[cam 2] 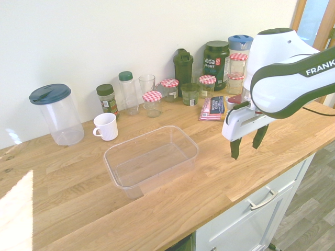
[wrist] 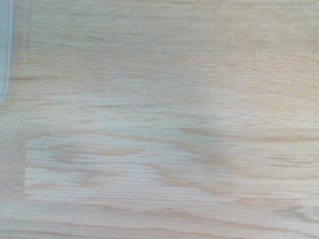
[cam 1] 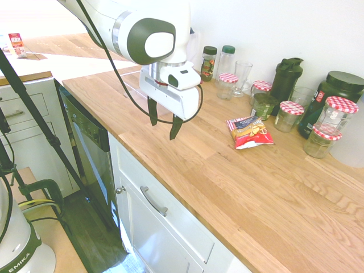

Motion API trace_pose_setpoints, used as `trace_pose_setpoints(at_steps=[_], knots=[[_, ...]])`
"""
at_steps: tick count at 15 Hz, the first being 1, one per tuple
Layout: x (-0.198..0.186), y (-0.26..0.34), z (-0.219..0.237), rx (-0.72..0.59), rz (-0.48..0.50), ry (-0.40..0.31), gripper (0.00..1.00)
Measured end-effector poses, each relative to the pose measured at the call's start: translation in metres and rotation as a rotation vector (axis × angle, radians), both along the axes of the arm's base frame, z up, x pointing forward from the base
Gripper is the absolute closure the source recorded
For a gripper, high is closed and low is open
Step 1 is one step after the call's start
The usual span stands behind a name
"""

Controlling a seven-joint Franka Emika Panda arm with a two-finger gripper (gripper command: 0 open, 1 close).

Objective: Put the chip bag into the container

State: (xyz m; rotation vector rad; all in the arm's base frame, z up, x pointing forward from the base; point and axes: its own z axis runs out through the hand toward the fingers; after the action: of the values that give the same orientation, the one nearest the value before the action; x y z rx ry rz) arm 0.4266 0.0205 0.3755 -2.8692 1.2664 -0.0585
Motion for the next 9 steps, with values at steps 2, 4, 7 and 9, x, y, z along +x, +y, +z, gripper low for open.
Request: trace_pose_setpoints(at_steps=[2, 4, 7, 9], knots=[[0.000, -0.001, 0.000, -0.002, 0.000, 0.001, 0.00], [0.003, -0.012, 0.004, -0.018, -0.007, -0.005, 0.00], [0.016, -0.055, 0.032, -0.041, -0.044, -0.036, 0.00], [0.029, -0.085, 0.054, -0.064, -0.051, -0.069, 0.00]])
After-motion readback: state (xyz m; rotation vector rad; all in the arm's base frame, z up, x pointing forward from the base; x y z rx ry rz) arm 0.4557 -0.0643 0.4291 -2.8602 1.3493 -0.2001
